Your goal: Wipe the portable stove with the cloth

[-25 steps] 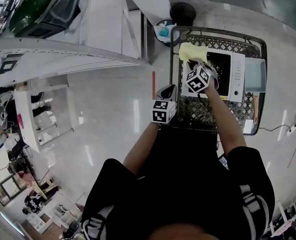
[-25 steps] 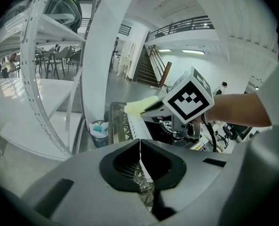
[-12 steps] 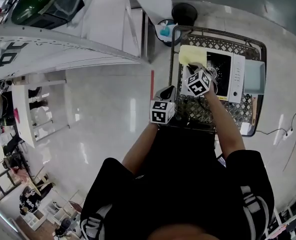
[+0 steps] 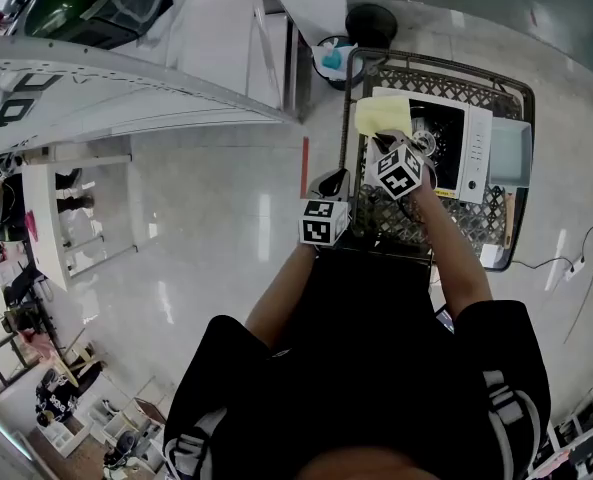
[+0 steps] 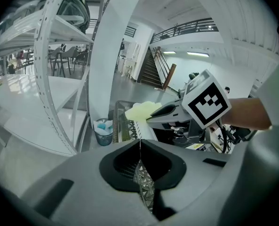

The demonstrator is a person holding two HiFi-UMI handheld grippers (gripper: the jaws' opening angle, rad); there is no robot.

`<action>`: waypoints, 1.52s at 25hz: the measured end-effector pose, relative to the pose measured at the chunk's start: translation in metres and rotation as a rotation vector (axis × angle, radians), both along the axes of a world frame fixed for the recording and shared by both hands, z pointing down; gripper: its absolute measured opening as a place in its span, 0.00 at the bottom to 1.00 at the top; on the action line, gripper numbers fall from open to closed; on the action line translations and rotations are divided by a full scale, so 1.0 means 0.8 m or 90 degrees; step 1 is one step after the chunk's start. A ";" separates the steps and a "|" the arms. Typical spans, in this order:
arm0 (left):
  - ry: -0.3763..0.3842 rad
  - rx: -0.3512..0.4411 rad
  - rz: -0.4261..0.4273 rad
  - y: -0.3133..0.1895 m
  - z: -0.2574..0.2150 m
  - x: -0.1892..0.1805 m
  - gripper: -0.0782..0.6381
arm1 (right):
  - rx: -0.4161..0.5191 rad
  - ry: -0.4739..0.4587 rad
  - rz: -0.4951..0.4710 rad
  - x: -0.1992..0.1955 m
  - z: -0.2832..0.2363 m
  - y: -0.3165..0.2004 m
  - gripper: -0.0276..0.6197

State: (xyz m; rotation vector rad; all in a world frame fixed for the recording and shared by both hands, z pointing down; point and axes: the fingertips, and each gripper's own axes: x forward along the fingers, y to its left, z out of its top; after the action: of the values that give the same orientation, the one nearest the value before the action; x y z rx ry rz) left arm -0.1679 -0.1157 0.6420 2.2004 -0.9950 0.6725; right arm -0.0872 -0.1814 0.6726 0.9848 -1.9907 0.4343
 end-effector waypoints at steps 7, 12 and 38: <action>0.003 -0.003 -0.025 0.007 0.001 -0.007 0.14 | -0.058 0.002 -0.026 -0.011 0.001 0.020 0.08; 0.005 -0.006 -0.024 0.009 0.002 -0.002 0.14 | -0.080 0.001 -0.034 -0.018 0.002 0.038 0.08; -0.029 -0.027 -0.075 0.039 0.014 -0.030 0.14 | -0.071 -0.035 -0.088 -0.068 0.001 0.096 0.08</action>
State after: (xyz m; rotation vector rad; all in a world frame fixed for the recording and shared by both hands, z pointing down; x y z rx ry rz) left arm -0.1919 -0.0842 0.6531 2.0801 -1.1130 0.6859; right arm -0.1419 -0.1049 0.6736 0.7691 -2.0452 0.4952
